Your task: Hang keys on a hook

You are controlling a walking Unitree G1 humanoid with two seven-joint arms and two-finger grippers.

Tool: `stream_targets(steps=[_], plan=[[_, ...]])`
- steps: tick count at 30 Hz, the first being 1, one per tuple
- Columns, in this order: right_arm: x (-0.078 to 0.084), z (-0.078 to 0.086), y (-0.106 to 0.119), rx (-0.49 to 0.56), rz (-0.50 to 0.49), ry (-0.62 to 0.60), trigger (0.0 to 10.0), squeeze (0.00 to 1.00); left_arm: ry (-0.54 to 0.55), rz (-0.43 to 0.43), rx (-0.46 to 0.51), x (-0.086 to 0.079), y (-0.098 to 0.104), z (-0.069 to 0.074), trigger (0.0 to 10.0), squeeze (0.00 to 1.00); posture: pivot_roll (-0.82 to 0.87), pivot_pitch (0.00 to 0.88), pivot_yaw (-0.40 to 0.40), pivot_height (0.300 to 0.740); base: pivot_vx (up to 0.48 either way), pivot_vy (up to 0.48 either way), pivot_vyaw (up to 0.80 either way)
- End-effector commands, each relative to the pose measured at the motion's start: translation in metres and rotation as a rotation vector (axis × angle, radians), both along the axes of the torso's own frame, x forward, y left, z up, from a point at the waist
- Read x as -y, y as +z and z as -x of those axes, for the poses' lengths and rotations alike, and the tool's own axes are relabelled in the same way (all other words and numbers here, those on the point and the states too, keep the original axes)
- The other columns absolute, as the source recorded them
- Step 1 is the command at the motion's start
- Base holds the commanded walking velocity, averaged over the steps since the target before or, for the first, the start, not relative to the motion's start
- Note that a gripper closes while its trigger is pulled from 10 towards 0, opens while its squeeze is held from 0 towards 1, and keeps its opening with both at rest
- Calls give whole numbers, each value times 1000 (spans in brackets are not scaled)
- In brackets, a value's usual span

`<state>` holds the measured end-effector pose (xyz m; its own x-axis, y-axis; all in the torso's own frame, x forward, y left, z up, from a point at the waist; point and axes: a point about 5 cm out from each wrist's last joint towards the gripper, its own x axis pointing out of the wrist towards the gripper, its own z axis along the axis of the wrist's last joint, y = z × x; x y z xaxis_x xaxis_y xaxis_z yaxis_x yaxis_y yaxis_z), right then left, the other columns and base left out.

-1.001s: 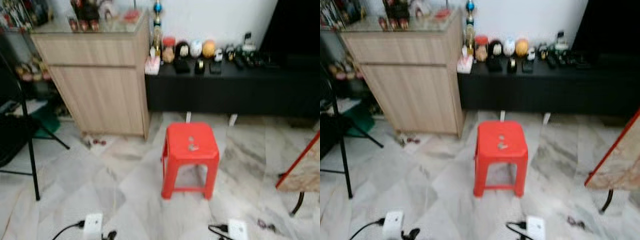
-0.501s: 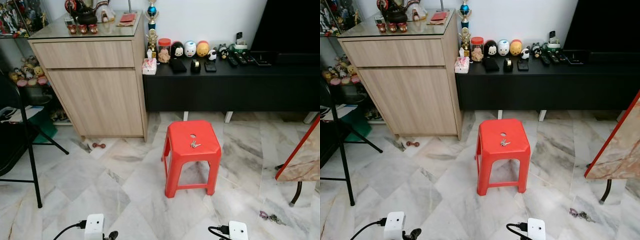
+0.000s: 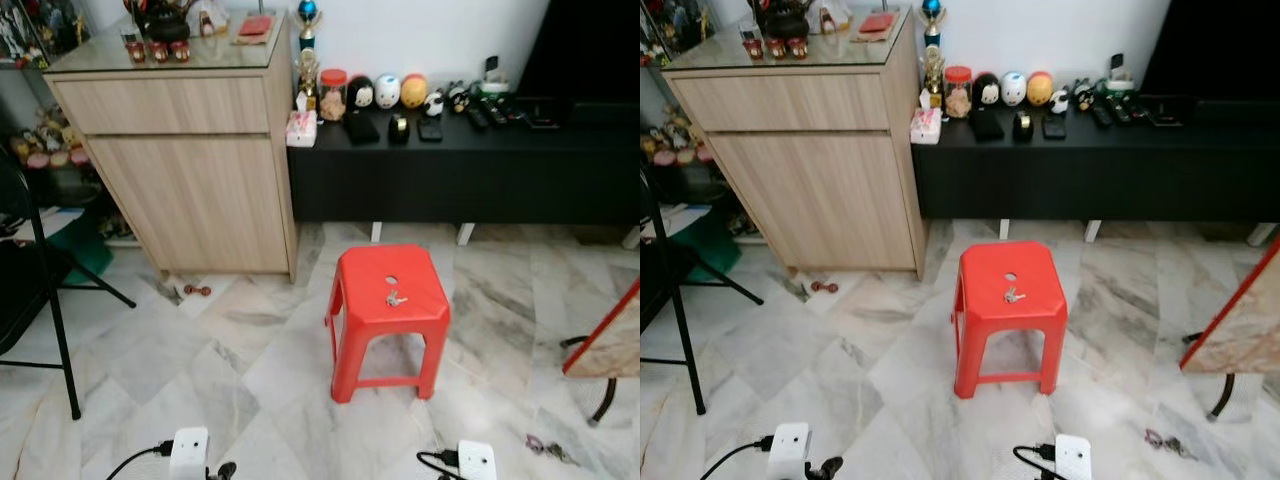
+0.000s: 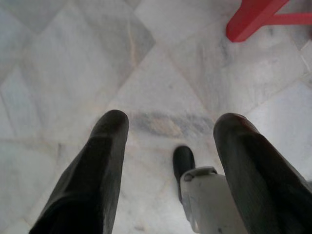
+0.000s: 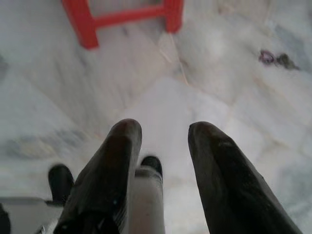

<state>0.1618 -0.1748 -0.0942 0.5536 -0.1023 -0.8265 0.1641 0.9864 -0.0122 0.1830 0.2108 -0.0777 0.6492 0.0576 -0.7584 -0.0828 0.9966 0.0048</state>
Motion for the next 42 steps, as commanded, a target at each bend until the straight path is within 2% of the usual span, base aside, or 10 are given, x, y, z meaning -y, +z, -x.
stream_targets(steps=[1,21,42], plan=[[5,2,-1,-7,13,9,10000,0,-15,5,-12,4,-1,0,10000,0,3,0,23,740,281,0,0],[5,1,0,-1,11,21,10000,0,-13,8,-11,5,-1,1,10000,0,5,0,21,740,286,0,75],[4,2,0,1,-12,-25,10000,0,-14,7,-19,4,-2,3,10000,0,8,2,21,740,309,0,0]])
